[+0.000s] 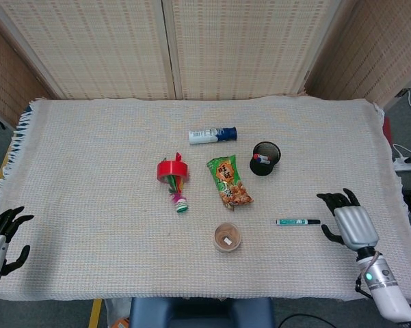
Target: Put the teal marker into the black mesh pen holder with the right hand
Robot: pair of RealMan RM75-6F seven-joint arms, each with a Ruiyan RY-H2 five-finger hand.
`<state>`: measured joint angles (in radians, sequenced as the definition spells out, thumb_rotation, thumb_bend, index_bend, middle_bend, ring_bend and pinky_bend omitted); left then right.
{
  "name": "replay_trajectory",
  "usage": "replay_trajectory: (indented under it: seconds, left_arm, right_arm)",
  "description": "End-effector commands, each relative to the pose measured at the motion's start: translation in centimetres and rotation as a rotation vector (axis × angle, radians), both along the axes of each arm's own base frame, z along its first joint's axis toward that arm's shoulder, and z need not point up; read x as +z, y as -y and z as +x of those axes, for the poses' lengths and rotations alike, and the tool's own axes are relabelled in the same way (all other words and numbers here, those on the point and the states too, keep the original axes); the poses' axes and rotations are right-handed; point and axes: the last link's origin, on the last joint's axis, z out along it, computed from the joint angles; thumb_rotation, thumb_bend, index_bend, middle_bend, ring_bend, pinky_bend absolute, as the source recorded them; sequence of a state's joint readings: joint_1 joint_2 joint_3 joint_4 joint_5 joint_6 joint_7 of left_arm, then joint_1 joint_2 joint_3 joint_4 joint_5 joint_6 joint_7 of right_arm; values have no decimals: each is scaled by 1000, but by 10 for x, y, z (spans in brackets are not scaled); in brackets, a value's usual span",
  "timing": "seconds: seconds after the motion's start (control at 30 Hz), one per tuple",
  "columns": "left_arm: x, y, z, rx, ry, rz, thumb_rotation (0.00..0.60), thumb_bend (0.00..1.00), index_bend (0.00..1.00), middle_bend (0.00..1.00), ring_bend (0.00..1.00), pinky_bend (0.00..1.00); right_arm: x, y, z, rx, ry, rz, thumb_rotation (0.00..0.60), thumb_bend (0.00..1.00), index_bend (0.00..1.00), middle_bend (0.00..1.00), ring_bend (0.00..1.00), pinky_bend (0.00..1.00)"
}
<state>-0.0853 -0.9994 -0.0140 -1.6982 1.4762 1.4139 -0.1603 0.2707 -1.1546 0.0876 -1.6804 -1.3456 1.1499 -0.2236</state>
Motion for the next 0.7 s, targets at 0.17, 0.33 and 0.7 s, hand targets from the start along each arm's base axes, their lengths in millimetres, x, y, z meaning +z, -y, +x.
replay_trajectory:
  seconds: [0.17, 0.33, 0.7]
  left_arm:
    - [3, 1, 1, -3, -1, 15, 600, 396, 219, 51, 0, 120]
    - [3, 1, 0, -1, -5, 18, 600, 396, 219, 50, 0, 120]
    - [8, 1, 0, -1, -4, 37, 600, 395, 219, 50, 0, 120]
  right_arm:
    - [-51, 43, 13, 29, -59, 174, 600, 276, 204, 195, 171, 70]
    - [-80, 51, 15, 32, -91, 257, 600, 276, 246, 195, 191, 70]
    - [-100, 57, 21, 40, -112, 291, 600, 276, 353, 195, 224, 82]
